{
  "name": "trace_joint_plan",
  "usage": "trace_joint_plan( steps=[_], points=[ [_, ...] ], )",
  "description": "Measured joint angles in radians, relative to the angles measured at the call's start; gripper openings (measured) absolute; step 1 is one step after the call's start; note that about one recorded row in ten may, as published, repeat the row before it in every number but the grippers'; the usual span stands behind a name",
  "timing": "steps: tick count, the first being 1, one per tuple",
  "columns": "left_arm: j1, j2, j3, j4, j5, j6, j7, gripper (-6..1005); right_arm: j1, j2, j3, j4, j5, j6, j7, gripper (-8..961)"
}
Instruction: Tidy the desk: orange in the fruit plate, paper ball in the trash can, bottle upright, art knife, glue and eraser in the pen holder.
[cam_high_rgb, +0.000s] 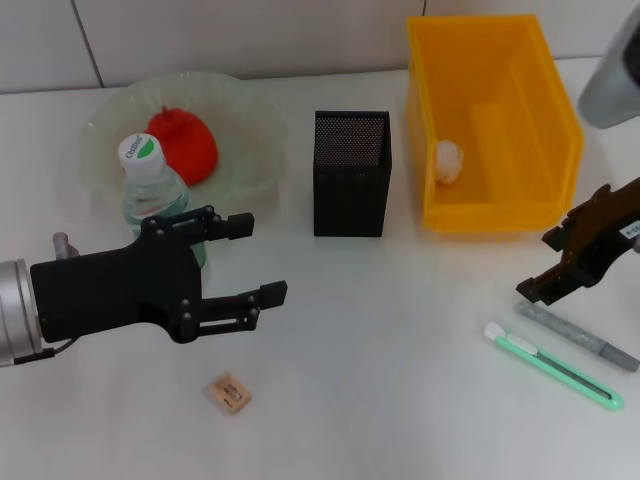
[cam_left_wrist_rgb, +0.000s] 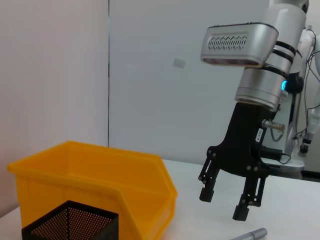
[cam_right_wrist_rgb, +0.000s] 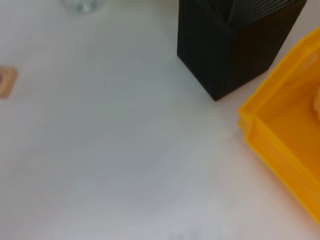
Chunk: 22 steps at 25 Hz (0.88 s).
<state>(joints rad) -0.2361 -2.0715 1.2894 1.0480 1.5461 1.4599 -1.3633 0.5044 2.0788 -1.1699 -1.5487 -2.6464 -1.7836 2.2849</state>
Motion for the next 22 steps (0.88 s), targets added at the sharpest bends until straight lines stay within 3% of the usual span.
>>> trace_joint_plan(
  steps=[7,22],
  points=[
    [0.003,0.001,0.003,-0.003,-0.001,0.005,0.001,806,0.022,0.001,-0.126,0.007,-0.042,-0.009,0.089,650],
    [0.004,0.0,0.008,-0.007,-0.003,0.008,-0.004,806,0.027,0.001,-0.168,0.053,-0.055,-0.023,0.12,639]
  ],
)
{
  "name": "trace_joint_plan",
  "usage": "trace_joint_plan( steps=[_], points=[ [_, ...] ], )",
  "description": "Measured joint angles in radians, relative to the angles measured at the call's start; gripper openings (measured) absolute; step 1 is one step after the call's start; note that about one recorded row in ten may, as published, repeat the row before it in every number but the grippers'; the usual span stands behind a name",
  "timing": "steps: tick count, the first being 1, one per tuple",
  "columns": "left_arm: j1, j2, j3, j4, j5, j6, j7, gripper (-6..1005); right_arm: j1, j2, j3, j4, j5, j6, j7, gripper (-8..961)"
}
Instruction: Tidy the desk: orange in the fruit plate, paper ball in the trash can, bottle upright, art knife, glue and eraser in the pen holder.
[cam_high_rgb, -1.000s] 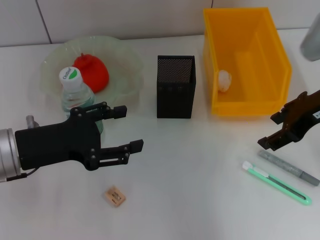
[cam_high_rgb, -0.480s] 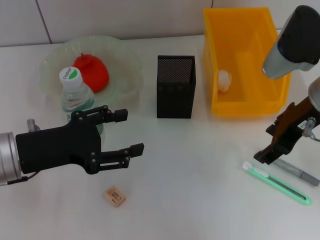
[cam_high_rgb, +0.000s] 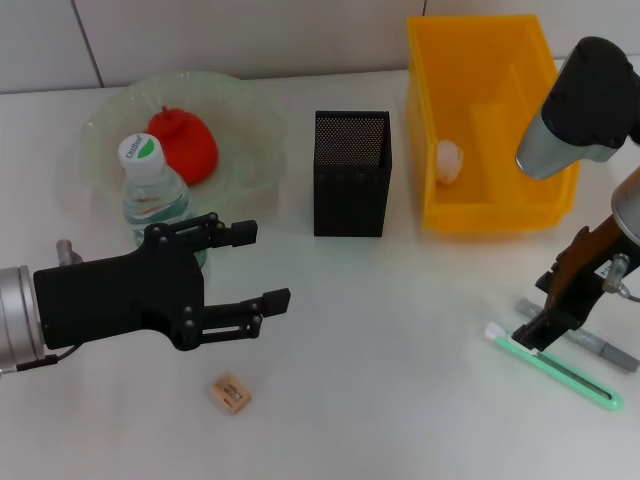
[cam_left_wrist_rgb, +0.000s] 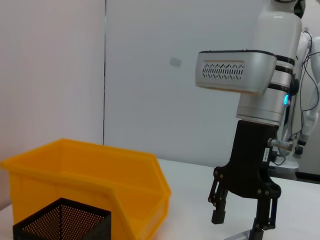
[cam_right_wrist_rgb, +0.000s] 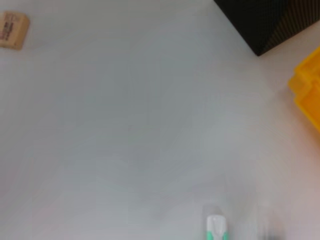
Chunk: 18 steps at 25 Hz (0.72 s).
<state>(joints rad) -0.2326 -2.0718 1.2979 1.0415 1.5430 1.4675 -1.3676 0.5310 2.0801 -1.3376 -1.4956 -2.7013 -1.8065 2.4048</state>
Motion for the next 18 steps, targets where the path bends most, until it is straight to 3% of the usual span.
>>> trace_joint_plan(
  steps=[18],
  points=[
    [-0.004,0.0,0.001,-0.011,0.0,0.005,0.004,806,0.03,0.001,-0.018,0.076,-0.007,0.003,0.024,625]
  ],
)
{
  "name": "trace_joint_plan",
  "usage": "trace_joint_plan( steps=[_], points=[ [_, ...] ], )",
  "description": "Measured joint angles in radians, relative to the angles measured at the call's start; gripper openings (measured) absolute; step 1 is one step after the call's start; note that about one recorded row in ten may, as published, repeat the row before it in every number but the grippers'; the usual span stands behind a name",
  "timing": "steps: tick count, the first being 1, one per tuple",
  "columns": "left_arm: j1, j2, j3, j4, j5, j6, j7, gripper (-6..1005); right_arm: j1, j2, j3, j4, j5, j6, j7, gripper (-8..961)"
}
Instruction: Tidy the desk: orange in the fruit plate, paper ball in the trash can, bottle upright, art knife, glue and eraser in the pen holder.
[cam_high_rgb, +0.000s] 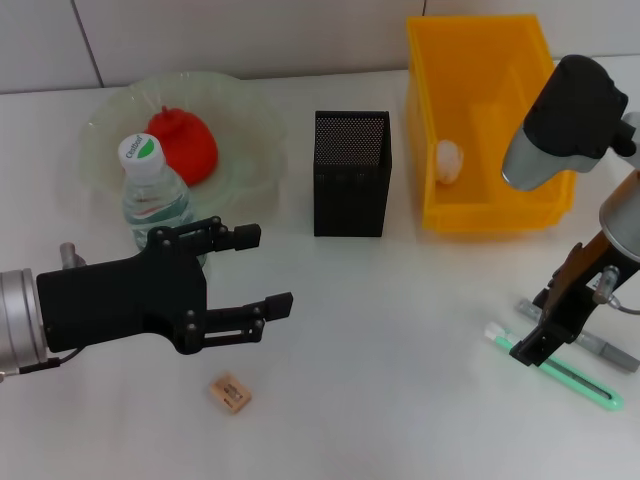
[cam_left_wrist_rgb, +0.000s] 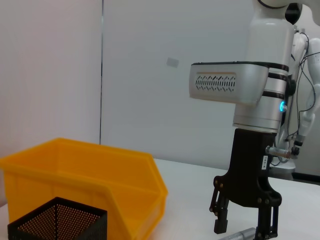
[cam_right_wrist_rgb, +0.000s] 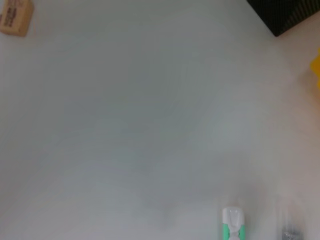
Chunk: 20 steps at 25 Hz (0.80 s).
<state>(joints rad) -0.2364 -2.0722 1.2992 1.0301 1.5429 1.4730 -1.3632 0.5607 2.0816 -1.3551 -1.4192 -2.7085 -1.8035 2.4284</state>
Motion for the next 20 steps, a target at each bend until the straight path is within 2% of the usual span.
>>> trace_joint_plan(
  steps=[20],
  points=[
    [0.0,0.001,0.0,-0.011,0.0,0.001,0.009,806,0.052,0.0,-0.009,0.121,-0.027,0.053,0.003,610]
  ],
)
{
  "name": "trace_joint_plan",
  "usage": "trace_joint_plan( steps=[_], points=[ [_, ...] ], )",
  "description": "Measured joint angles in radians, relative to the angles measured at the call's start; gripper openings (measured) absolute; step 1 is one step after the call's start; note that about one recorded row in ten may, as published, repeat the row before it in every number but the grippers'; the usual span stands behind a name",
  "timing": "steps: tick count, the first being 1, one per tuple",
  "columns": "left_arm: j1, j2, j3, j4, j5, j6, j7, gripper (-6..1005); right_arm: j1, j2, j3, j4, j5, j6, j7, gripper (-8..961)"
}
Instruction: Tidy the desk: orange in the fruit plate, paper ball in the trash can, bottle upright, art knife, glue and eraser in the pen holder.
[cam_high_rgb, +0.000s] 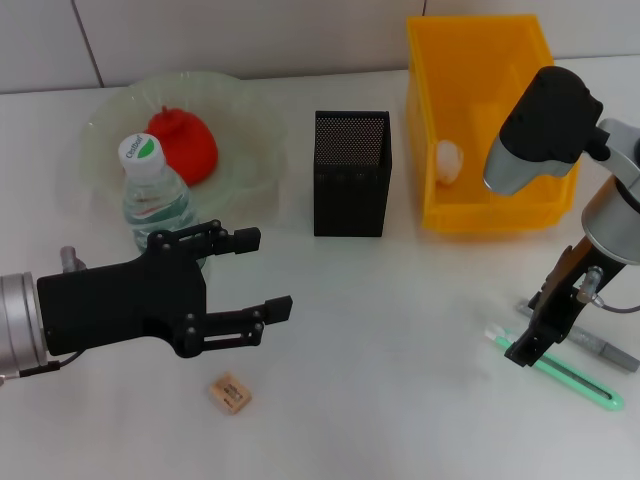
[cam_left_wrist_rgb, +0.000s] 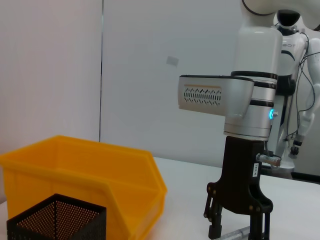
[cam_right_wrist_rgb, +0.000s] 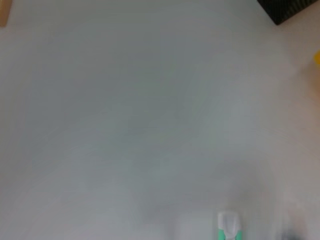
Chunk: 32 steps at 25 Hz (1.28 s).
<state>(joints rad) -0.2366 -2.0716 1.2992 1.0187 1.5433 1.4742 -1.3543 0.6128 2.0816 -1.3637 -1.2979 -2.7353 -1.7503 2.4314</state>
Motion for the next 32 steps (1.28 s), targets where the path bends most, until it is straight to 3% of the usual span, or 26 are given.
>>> trace_joint_plan(
  steps=[19,27,32],
  points=[
    [0.002,0.001,0.0,-0.007,0.0,0.0,0.006,805,0.004,0.002,-0.039,0.024,-0.001,0.021,0.016,596],
    [-0.001,0.001,0.0,-0.014,0.0,0.0,0.017,805,0.008,0.003,-0.041,0.037,-0.001,0.036,0.017,483],
    [0.0,0.001,0.0,-0.016,0.0,0.0,0.018,805,0.02,0.003,-0.042,0.07,-0.001,0.039,0.017,480]
  ],
)
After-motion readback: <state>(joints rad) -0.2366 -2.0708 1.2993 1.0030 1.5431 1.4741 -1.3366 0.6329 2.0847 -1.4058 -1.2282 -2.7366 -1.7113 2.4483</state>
